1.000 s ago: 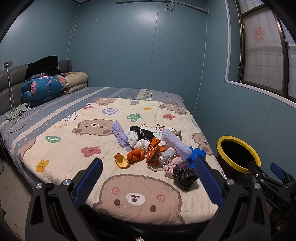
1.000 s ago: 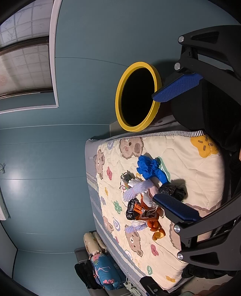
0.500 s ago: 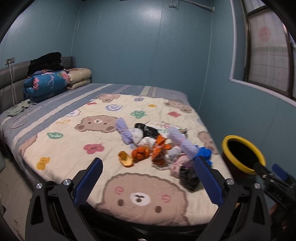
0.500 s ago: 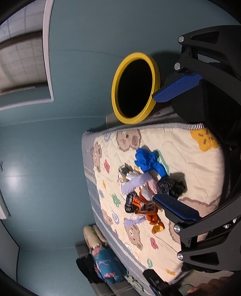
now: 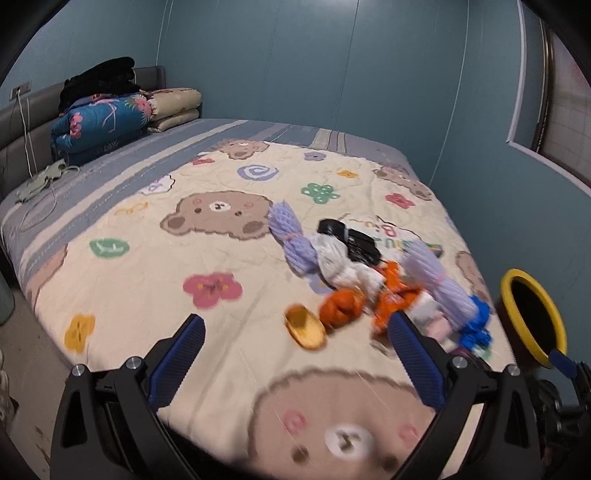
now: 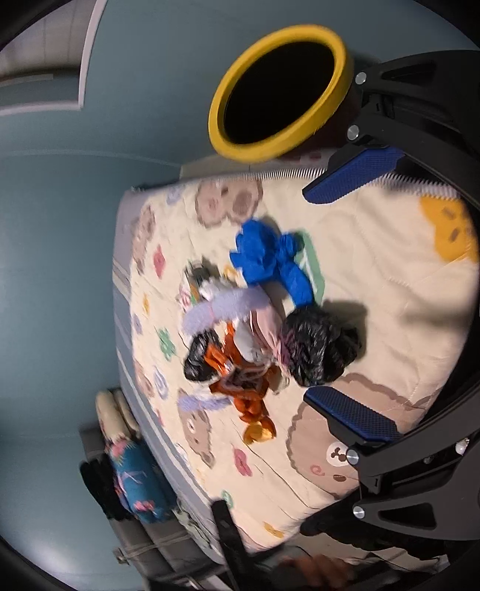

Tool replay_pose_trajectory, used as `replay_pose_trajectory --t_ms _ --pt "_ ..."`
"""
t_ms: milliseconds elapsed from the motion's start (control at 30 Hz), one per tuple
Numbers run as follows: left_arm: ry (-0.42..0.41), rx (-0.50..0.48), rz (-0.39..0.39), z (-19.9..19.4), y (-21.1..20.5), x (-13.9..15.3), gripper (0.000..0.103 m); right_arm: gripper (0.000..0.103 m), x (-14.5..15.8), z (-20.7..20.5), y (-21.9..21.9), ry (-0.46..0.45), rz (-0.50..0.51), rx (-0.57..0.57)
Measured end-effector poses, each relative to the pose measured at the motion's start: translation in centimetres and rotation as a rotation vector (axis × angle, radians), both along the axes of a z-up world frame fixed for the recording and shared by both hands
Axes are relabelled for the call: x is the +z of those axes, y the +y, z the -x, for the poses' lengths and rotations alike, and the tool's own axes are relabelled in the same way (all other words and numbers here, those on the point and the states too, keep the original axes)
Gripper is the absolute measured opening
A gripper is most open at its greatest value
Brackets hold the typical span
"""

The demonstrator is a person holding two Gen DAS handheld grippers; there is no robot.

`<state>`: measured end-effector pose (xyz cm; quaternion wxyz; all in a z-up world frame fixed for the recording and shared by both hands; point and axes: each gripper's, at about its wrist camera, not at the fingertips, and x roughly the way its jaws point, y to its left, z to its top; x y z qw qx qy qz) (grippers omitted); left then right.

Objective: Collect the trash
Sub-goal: 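Grasp the purple bubble-net bundle with left tool while right tool grasps black plastic bag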

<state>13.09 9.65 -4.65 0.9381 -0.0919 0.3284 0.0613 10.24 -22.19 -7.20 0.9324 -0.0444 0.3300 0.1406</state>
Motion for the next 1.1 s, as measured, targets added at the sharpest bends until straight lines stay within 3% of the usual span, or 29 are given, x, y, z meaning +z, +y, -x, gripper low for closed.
replay_pose_trajectory --t_ms 200,367,567,800,967,1033,1100 --pt "0.035 0.023 -0.015 -7.4 1.6 -1.1 0.096 0.095 -1.2 -2.9 2.9 0.035 0.041 0.093" --pt "0.134 0.051 -0.028 -14.4 3.1 -3.4 0.096 0.095 -2.1 -5.0 4.3 0.062 0.052 0.114" --pt "0.181 0.08 -0.039 -19.6 4.5 -5.6 0.096 0.095 -3.8 -6.4 4.8 0.122 0.041 0.136" --pt "0.223 0.11 0.025 -24.0 5.9 -8.1 0.096 0.095 -4.8 -6.8 5.2 0.139 0.039 0.144" --pt "0.243 0.085 0.054 -25.8 5.6 -9.7 0.081 0.094 -5.5 -7.2 5.1 0.161 0.017 0.142" --pt "0.254 0.057 0.065 -26.3 5.3 -10.2 0.072 0.084 -5.8 -7.3 5.2 0.161 0.028 0.15" --pt "0.258 0.038 0.068 -26.5 4.9 -10.5 0.065 0.06 -6.2 -7.6 5.3 0.175 0.036 0.157"
